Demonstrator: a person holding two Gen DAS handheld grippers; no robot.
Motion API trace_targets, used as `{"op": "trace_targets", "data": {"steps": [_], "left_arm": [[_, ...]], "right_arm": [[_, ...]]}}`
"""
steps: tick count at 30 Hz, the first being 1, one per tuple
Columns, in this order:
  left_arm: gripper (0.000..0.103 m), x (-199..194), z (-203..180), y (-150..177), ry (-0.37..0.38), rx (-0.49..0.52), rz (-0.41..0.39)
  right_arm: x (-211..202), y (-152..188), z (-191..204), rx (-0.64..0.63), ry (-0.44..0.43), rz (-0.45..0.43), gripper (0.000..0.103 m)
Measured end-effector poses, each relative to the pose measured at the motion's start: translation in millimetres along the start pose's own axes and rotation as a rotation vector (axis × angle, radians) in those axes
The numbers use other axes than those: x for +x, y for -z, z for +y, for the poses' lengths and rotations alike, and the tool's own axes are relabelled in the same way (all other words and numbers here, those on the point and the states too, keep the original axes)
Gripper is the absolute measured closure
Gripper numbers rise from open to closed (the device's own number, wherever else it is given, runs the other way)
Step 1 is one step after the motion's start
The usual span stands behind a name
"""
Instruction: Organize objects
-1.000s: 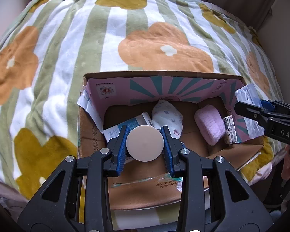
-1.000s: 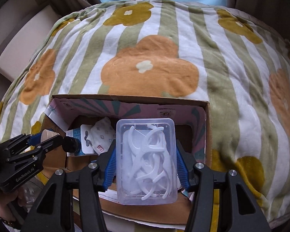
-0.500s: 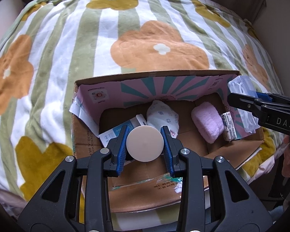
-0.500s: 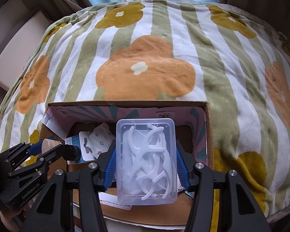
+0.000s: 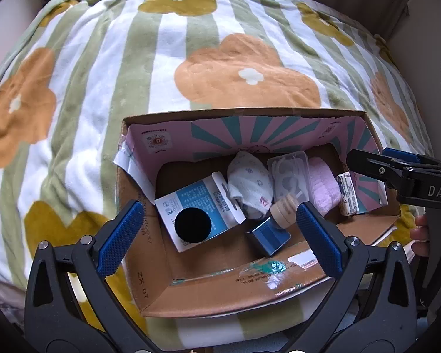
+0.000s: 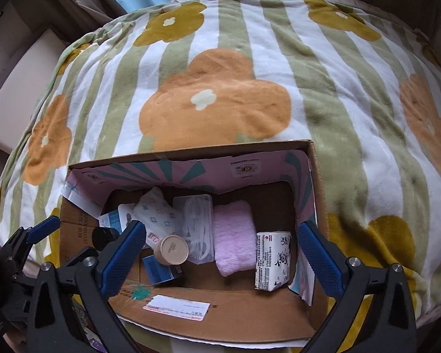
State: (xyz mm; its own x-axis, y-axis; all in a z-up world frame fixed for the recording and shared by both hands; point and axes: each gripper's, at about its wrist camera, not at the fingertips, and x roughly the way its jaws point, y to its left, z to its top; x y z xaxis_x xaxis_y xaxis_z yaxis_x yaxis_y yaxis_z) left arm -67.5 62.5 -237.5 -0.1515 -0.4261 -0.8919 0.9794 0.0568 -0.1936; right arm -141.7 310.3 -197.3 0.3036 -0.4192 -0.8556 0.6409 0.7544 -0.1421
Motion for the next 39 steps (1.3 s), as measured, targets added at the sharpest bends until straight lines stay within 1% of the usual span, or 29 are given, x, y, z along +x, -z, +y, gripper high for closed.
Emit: {"op": "trace_targets", "data": {"steps": [7,10,15,20,23,31,35,39], "left_arm": [[0.0,-8,-1,-1,-0.007,0.006,-0.009],[0.0,-12,1,-5,0.02,-0.011,-0.008],[0.0,-26,-2,-16,0.012,-0.024,-0.035],[0.0,-45,-1,-32,-0.014,-0.041,-0.071],[0.0,-57,1,-44,-0.016,-0.047,-0.091],[0.0,-89,5,-72,-0.044,-0.054,-0.13],[0.0,-99,5,-79,-0.047,-0.052,-0.141],[0.0,-100,5,-83,-0.049,-0.049,-0.145]], "right_arm": [[-1,-1,2,-0.039,0.021,-0.007,0.0],[-4,-3,5,-0.069,0.04,-0.02,0.001],[-11,-8,6,-0.11,0.075,-0.035,0.001],[-30,-17,9,-0.133,0.122,-0.076,0.001],[-42,-23,9,-0.152,0.138,-0.095,0.001],[-72,-37,7,-0.149,0.172,-0.14,0.001],[-83,-41,6,-0.144,0.177,-0.148,0.001],[-86,-45,4,-0.155,0.188,-0.163,0.001]]}}
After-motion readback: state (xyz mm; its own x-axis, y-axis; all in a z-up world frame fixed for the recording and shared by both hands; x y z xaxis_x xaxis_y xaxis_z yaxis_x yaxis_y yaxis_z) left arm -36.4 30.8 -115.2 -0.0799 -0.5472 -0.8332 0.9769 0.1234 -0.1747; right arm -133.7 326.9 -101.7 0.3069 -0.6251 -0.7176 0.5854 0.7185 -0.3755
